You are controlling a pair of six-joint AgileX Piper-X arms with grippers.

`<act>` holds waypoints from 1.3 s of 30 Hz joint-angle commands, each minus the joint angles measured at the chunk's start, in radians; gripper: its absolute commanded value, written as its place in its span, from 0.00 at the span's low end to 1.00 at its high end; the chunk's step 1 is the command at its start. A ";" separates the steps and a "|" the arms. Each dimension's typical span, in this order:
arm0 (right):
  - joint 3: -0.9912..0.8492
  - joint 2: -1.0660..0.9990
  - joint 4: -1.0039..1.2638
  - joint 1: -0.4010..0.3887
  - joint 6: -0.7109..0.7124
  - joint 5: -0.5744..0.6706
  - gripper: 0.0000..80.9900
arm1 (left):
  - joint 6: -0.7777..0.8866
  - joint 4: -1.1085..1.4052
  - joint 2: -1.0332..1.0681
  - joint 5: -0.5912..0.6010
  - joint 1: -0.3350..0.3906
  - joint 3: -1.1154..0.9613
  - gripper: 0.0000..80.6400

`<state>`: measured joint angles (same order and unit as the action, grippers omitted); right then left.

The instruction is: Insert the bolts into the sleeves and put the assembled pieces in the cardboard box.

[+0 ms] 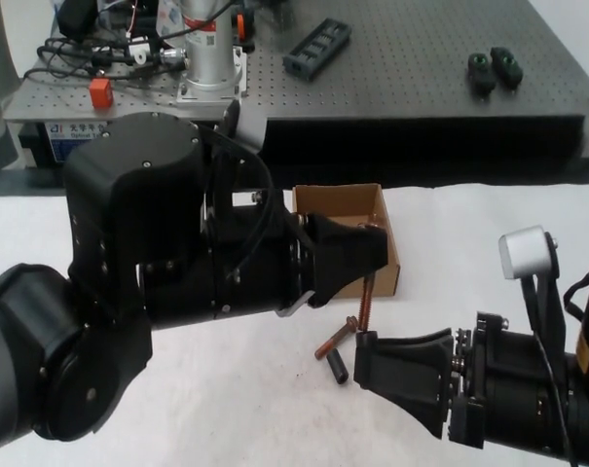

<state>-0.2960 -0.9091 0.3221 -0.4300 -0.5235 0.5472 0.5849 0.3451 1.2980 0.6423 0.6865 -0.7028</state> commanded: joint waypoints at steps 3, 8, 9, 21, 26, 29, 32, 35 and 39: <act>-0.010 -0.003 0.051 -0.003 0.000 -0.046 0.01 | 0.029 0.022 -0.004 0.060 0.000 -0.004 0.01; -0.010 -0.003 0.051 -0.003 -0.008 -0.043 0.01 | 0.032 0.031 -0.004 0.065 0.000 -0.004 0.01; -0.010 -0.003 0.051 -0.003 -0.008 -0.043 0.01 | 0.035 0.031 -0.004 0.068 0.000 -0.004 0.01; -0.010 -0.003 0.174 0.002 -0.014 -0.236 0.01 | 0.065 0.031 -0.004 0.072 0.000 -0.004 0.52; -0.020 -0.005 0.156 0.048 0.097 -0.325 0.01 | 0.059 0.029 -0.004 0.056 0.000 -0.004 0.67; -0.086 -0.051 0.050 0.114 0.207 -0.373 0.01 | 0.011 0.006 -0.004 0.006 0.000 -0.004 0.63; -0.221 -0.171 -0.137 0.168 0.309 -0.373 0.01 | -0.059 -0.033 -0.004 -0.078 0.000 -0.004 0.59; -0.393 -0.360 -0.260 0.190 0.417 -0.417 0.01 | -0.107 -0.064 -0.004 -0.151 0.000 -0.004 0.59; -0.652 -0.617 -0.384 0.191 0.483 -0.457 0.01 | -0.177 -0.105 -0.004 -0.216 0.000 -0.004 0.59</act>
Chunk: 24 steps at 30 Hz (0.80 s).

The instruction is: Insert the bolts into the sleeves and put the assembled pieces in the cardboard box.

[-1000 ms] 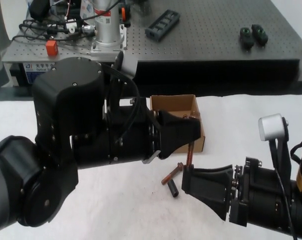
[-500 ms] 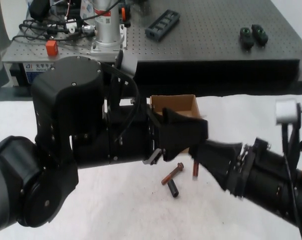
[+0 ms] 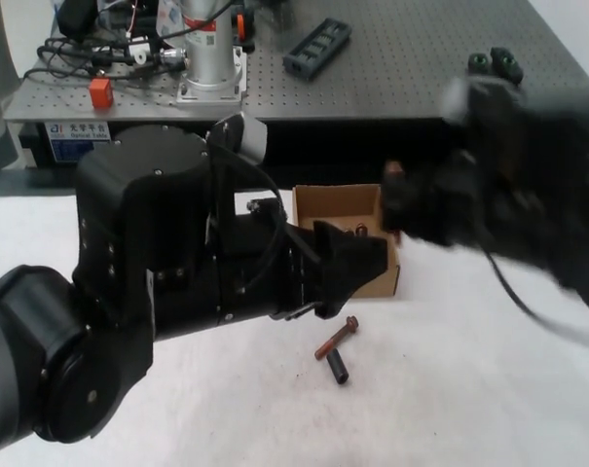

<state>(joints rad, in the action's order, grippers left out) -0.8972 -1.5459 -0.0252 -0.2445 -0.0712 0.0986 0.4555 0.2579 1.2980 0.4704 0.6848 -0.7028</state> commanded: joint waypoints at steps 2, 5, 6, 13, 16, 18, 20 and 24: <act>-0.187 -0.117 -0.096 0.005 0.048 -0.045 0.01 | -0.061 -0.031 -0.004 -0.066 0.002 -0.004 0.59; -0.365 -0.306 -0.191 0.003 0.071 -0.091 0.01 | -0.078 -0.053 -0.004 -0.094 0.002 -0.004 0.59; -0.424 -0.348 -0.223 0.003 0.071 -0.099 0.01 | -0.078 -0.061 -0.004 -0.104 0.002 -0.004 0.59; -0.657 -0.545 -0.491 0.003 0.066 -0.086 0.15 | -0.099 -0.110 -0.004 -0.130 -0.004 -0.004 0.59; -0.667 -0.539 -0.483 0.003 0.065 -0.086 0.46 | -0.124 -0.145 -0.004 -0.129 -0.014 -0.004 0.59; -0.669 -0.516 -0.477 0.006 0.065 -0.086 0.54 | -0.152 -0.177 0.000 -0.128 -0.024 -0.004 0.59; -0.669 -0.476 -0.484 0.011 0.065 -0.084 0.48 | -0.181 -0.207 0.014 -0.126 -0.034 -0.004 0.59; -0.618 -0.329 -0.508 0.015 0.065 -0.080 0.36 | -0.258 -0.258 0.077 -0.126 -0.038 -0.022 0.58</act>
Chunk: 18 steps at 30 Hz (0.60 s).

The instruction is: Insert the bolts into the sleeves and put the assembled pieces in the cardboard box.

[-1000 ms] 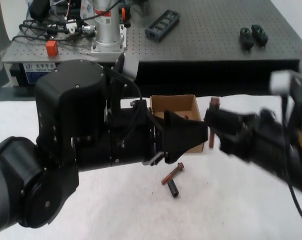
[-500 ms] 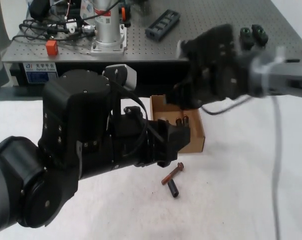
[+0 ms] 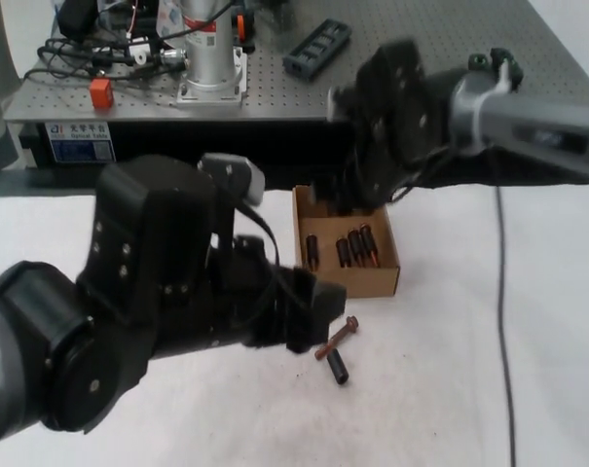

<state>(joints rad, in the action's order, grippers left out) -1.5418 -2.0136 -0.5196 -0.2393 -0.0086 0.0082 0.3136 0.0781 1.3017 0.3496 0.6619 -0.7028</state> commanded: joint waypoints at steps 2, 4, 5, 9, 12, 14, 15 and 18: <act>0.091 0.243 -0.011 0.010 0.002 0.005 0.36 | -0.166 -0.128 0.125 -0.005 -0.015 -0.059 0.53; 0.186 0.346 -0.011 0.010 0.002 -0.008 0.36 | -0.237 -0.187 0.181 -0.005 -0.015 -0.111 0.48; 0.241 0.406 -0.013 0.010 0.002 -0.029 0.36 | -0.280 -0.228 0.215 -0.005 -0.015 -0.149 0.46; 0.464 0.635 -0.013 0.010 -0.053 -0.039 0.36 | -0.431 -0.413 0.363 -0.026 -0.015 -0.348 0.45; 0.618 0.798 -0.013 0.010 -0.113 -0.026 0.36 | -0.492 -0.555 0.499 -0.048 -0.015 -0.533 0.45; 0.714 0.880 -0.017 0.010 -0.129 0.013 0.36 | -0.519 -0.658 0.579 -0.055 -0.013 -0.667 0.45; 0.755 0.923 -0.032 0.010 -0.138 0.020 0.36 | -0.531 -0.709 0.621 -0.054 -0.011 -0.730 0.45; 0.840 1.030 -0.098 0.010 -0.166 0.022 0.36 | -0.593 -0.856 0.727 -0.107 0.000 -0.884 0.45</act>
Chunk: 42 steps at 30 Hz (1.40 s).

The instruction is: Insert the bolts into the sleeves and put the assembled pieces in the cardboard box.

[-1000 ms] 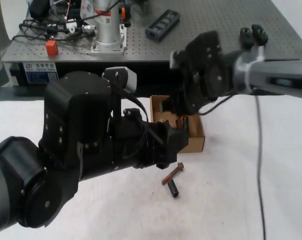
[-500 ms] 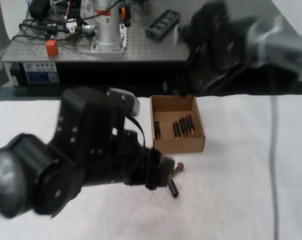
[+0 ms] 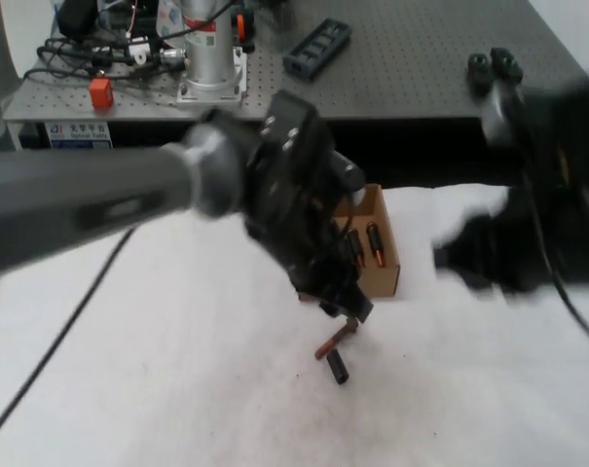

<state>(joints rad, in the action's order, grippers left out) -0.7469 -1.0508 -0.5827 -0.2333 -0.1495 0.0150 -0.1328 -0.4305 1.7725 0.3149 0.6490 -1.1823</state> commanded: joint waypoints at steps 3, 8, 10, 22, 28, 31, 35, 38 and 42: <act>0.101 0.166 -0.064 0.004 -0.038 0.015 0.36 | -0.194 -0.442 0.344 -0.154 0.028 -0.512 0.45; 0.127 0.253 -0.061 0.004 -0.038 0.005 0.36 | -0.205 -0.491 0.424 -0.155 0.057 -0.591 0.45; 0.127 0.268 -0.061 0.004 -0.038 0.005 0.36 | -0.212 -0.484 0.439 -0.155 0.067 -0.592 0.45; 0.127 0.279 -0.061 0.004 -0.046 0.026 0.36 | -0.212 -0.466 0.474 -0.244 0.073 -0.592 0.10; 0.125 0.263 -0.079 0.002 -0.024 0.071 0.36 | -0.085 -0.479 0.413 -0.265 0.067 -0.603 0.01; 0.123 0.218 -0.109 -0.003 0.007 0.097 0.36 | 0.010 -0.512 0.307 -0.346 0.044 -0.542 0.01; 0.106 0.085 -0.099 -0.022 0.015 0.155 0.36 | 0.133 -0.392 0.082 -0.357 -0.006 -0.296 0.01; 0.070 -0.041 -0.064 -0.061 0.020 0.153 0.36 | 0.179 -0.218 -0.129 -0.357 -0.028 -0.069 0.01; 0.005 -0.230 0.026 -0.121 0.067 0.132 0.36 | 0.221 -0.015 -0.384 -0.357 -0.032 0.215 0.01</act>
<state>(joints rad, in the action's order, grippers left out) -0.6691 -1.1482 -0.6532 -0.3139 -0.1287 0.1513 0.0295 -0.5964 1.5589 -0.0357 0.6144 -1.1394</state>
